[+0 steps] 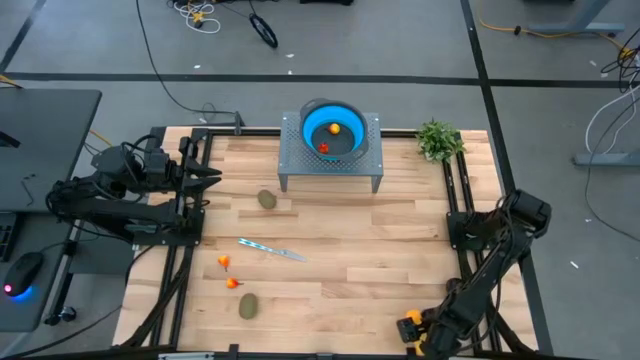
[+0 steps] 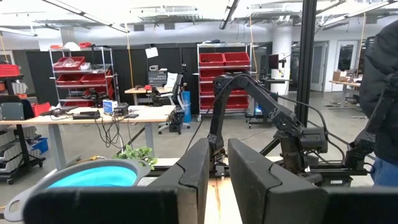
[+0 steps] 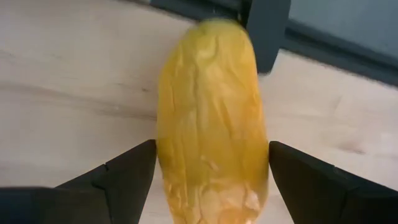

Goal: Pick & Place Fruit
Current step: Put the mango into the blue bin

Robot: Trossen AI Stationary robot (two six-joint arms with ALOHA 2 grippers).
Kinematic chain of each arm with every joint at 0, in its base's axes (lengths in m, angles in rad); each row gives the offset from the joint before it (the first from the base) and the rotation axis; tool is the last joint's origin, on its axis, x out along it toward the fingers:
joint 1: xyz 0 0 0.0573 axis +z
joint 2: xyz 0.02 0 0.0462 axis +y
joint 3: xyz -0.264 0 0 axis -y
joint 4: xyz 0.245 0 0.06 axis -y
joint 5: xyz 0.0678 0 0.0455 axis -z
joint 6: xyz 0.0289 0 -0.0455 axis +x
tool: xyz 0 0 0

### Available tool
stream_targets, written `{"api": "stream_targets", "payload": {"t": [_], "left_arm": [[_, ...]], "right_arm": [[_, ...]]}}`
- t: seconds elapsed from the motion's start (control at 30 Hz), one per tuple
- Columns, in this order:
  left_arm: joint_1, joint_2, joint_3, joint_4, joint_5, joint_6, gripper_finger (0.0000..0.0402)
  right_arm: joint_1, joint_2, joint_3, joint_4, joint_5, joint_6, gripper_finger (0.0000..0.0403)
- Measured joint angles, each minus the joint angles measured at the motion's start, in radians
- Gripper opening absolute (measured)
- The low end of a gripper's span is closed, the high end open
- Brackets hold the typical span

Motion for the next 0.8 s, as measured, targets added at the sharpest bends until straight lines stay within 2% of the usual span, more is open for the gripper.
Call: {"api": "stream_targets", "payload": {"t": [0.8], "left_arm": [[0.0,0.0,0.0,0.0,0.0,0.0,0.0068]], "right_arm": [[0.0,0.027,0.0,-0.003,0.002,-0.003,0.0318]]}}
